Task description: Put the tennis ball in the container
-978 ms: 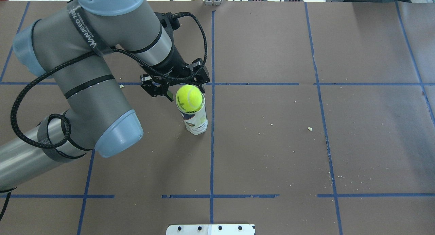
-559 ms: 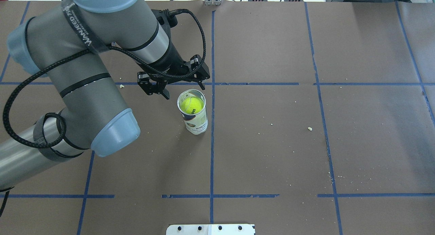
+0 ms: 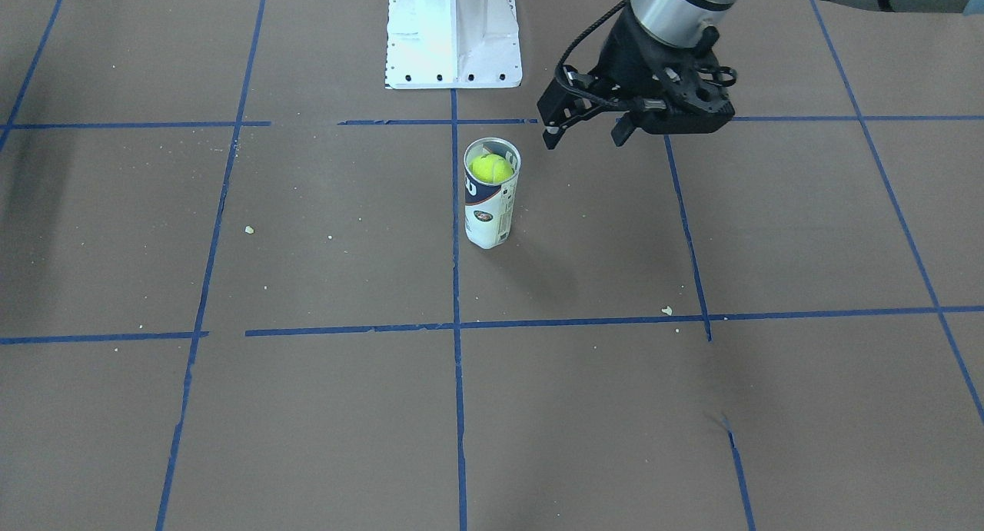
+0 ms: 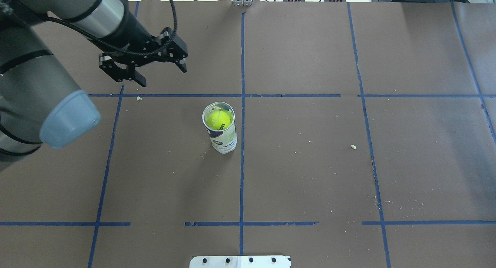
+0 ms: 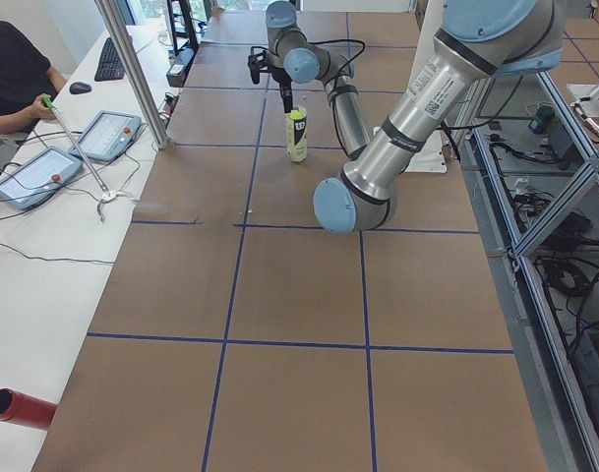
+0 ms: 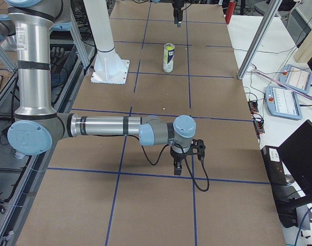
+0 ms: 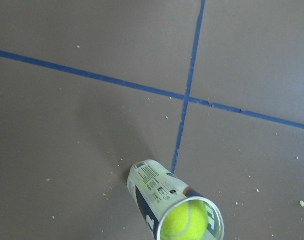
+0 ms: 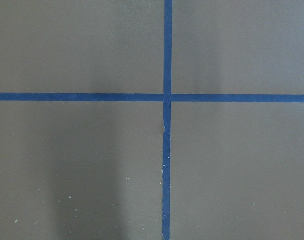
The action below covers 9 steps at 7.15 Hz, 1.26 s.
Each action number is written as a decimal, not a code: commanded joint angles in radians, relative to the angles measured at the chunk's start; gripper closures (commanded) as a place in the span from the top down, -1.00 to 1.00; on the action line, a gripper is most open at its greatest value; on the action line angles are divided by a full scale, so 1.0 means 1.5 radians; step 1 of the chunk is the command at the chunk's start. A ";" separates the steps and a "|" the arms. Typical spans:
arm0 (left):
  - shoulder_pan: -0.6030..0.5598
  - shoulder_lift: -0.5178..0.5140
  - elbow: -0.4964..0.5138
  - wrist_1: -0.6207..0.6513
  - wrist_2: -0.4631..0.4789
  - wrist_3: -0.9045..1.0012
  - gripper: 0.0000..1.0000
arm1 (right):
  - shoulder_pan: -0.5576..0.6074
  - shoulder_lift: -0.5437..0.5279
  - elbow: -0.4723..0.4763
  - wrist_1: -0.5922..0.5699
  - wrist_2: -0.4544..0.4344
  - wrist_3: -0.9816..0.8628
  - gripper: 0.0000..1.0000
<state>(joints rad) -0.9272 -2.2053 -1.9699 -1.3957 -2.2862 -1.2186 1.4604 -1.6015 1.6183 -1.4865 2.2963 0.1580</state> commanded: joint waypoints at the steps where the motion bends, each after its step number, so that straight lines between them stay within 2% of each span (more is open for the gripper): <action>1: -0.087 0.101 -0.002 0.003 -0.018 0.207 1.00 | 0.000 0.000 0.000 0.000 0.000 0.000 1.00; 3: -0.181 0.230 0.003 0.002 -0.016 0.415 1.00 | 0.000 0.000 0.000 0.000 0.000 0.000 1.00; 4: -0.222 0.298 0.017 -0.002 -0.012 0.569 1.00 | 0.000 0.000 0.000 0.000 0.000 0.000 1.00; 6: -0.367 0.389 0.085 -0.007 -0.011 0.806 1.00 | 0.000 0.000 0.000 0.000 0.000 0.000 1.00; 7: -0.435 0.412 0.131 -0.031 -0.010 0.887 1.00 | 0.000 0.000 0.000 0.000 0.000 0.000 1.00; 9: -0.453 0.416 0.256 -0.151 0.002 0.898 1.00 | 0.000 0.000 0.000 0.000 0.000 0.000 1.00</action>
<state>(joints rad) -1.5818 -1.5909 -1.6973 -1.5173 -2.2887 0.1059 1.4603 -1.6015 1.6183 -1.4865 2.2964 0.1580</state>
